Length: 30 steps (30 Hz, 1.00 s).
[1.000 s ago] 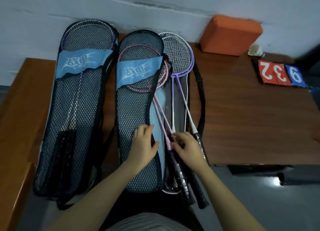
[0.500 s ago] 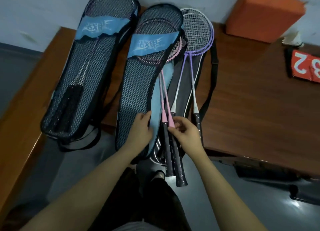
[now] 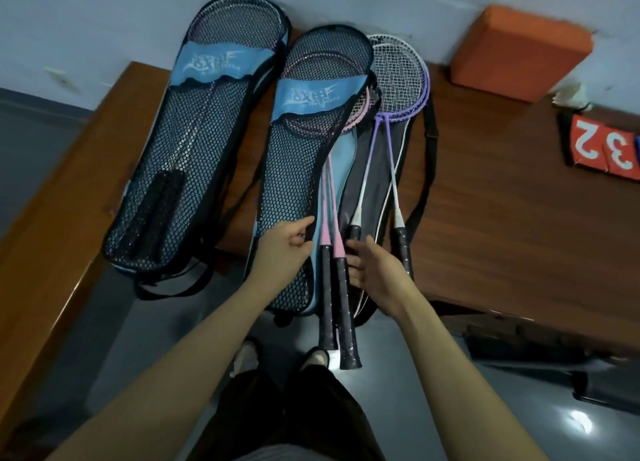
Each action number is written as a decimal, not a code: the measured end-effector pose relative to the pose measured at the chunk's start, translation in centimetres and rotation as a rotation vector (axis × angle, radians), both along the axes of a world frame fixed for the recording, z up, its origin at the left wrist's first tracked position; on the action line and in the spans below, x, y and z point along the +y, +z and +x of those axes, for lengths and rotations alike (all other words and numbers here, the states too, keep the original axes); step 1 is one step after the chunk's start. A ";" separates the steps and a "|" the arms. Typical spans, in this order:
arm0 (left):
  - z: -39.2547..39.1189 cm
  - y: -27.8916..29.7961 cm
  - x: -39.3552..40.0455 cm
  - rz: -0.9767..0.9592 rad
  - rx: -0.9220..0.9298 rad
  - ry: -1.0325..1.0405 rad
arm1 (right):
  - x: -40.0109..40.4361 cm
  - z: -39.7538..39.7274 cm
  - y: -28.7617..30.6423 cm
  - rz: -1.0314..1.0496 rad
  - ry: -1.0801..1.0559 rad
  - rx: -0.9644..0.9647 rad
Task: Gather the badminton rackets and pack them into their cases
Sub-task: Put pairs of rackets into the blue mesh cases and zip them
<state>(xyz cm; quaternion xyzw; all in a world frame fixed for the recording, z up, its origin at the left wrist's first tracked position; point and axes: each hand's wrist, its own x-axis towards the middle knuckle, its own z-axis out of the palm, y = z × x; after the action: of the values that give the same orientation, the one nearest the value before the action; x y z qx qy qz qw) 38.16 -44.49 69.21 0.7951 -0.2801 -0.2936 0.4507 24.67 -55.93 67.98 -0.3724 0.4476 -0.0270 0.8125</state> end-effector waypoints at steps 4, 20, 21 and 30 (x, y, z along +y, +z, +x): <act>0.6 0.6 0.2 -0.076 0.128 0.006 | 1.4 1.6 0.5 0.106 0.014 -0.073; 4.1 3.8 4.5 -0.217 0.293 -0.005 | 3.6 7.3 2.3 -0.243 -0.065 -0.014; 4.4 4.0 4.6 -0.231 0.311 -0.002 | 3.5 7.8 2.5 -0.268 -0.072 -0.005; 6.1 5.1 5.0 -0.270 0.441 0.021 | 4.1 8.1 2.3 -0.522 0.059 0.064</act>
<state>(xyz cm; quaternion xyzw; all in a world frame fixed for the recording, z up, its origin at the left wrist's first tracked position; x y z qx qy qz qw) 44.30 -39.50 74.30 0.6476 -0.2034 -0.4150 0.6059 32.74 -51.87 70.33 -0.5828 0.4400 -0.1061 0.6749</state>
